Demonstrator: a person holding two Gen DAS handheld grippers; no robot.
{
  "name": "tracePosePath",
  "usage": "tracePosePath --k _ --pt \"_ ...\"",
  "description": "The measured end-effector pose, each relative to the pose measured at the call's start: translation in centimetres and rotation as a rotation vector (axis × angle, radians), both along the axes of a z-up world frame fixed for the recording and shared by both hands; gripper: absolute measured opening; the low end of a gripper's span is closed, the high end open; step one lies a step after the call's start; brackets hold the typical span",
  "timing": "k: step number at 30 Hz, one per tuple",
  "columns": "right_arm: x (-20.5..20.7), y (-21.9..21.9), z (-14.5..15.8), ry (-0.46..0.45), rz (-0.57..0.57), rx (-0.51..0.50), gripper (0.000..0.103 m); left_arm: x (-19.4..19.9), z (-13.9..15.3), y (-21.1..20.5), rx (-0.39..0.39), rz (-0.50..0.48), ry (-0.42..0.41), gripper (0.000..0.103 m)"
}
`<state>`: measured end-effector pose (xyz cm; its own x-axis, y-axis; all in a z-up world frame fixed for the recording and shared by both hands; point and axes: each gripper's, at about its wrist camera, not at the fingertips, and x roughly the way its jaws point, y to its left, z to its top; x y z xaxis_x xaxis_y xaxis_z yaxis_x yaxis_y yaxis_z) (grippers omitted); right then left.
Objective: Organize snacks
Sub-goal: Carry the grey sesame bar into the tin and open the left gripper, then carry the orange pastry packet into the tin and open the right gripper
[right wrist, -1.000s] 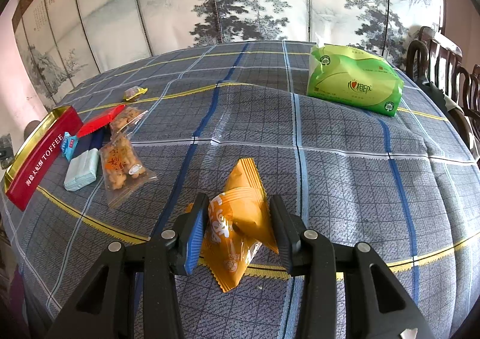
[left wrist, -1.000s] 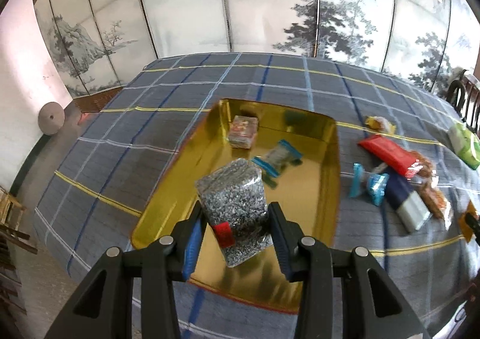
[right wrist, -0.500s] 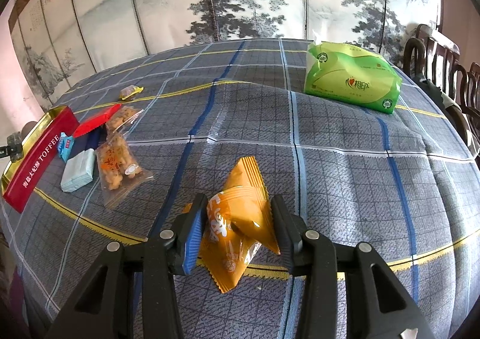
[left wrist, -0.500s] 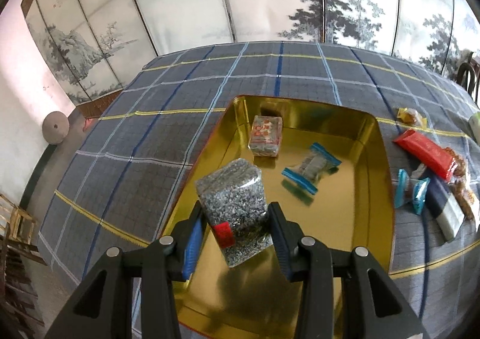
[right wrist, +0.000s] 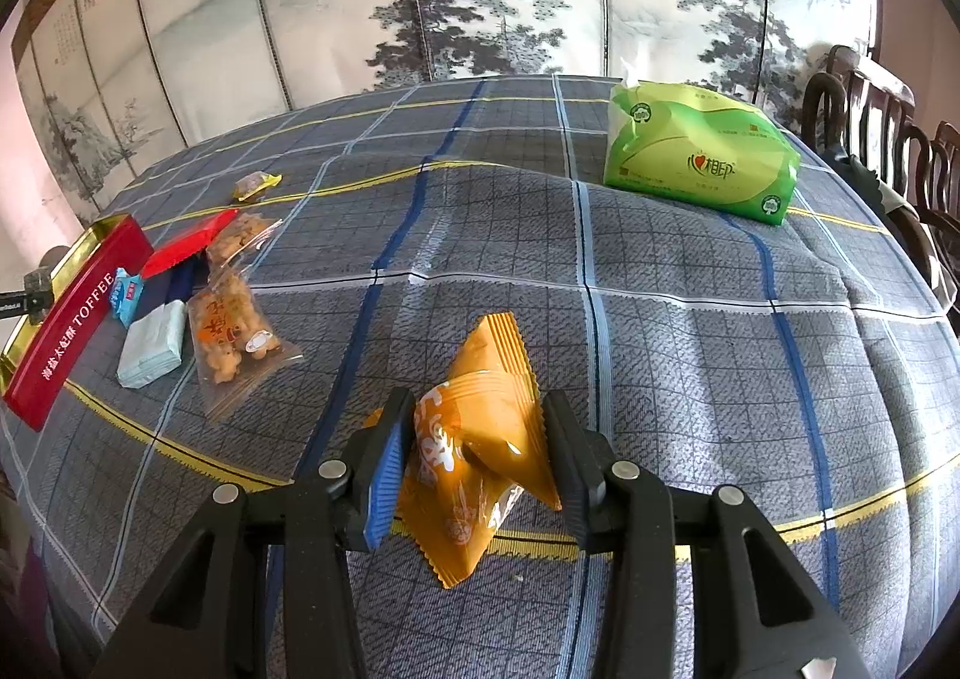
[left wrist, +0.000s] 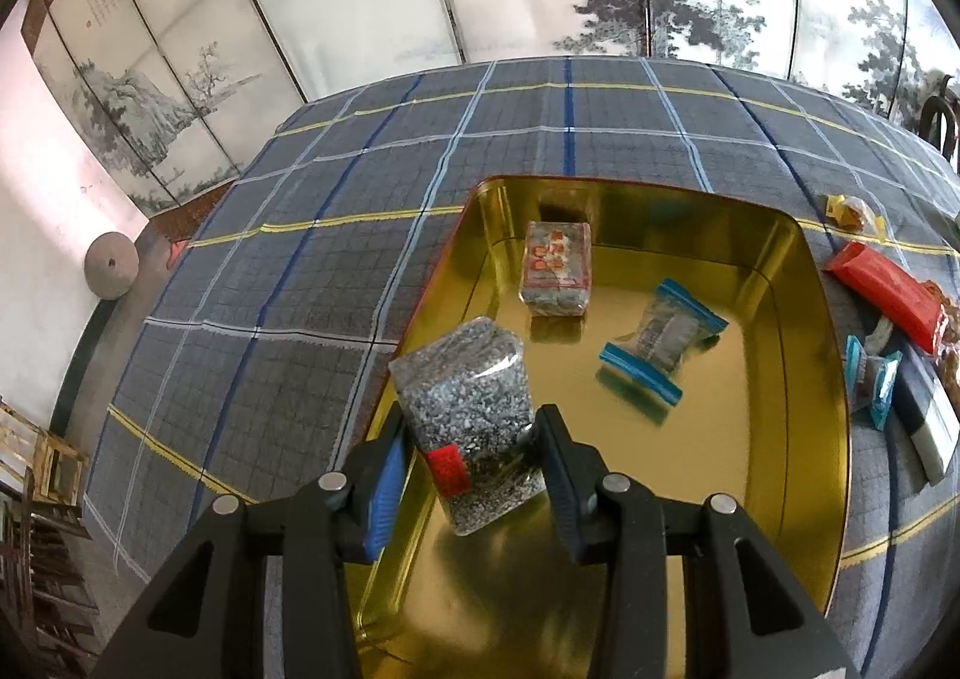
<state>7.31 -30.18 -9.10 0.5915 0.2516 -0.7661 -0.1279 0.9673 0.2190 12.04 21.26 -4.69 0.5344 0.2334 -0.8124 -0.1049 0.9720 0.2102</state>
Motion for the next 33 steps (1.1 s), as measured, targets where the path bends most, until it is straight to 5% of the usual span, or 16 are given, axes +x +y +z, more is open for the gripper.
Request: tracePosePath --k 10,18,33 --pt "0.1 0.1 0.0 0.001 -0.001 -0.001 0.04 1.1 -0.4 0.2 0.03 -0.003 0.02 0.043" --pt "0.1 0.1 0.0 0.001 -0.002 -0.003 0.04 0.7 1.5 1.2 -0.039 0.025 -0.046 0.043" --pt "-1.3 -0.3 1.6 -0.006 -0.016 0.04 0.036 -10.6 5.1 -1.4 -0.149 0.017 -0.151 0.043"
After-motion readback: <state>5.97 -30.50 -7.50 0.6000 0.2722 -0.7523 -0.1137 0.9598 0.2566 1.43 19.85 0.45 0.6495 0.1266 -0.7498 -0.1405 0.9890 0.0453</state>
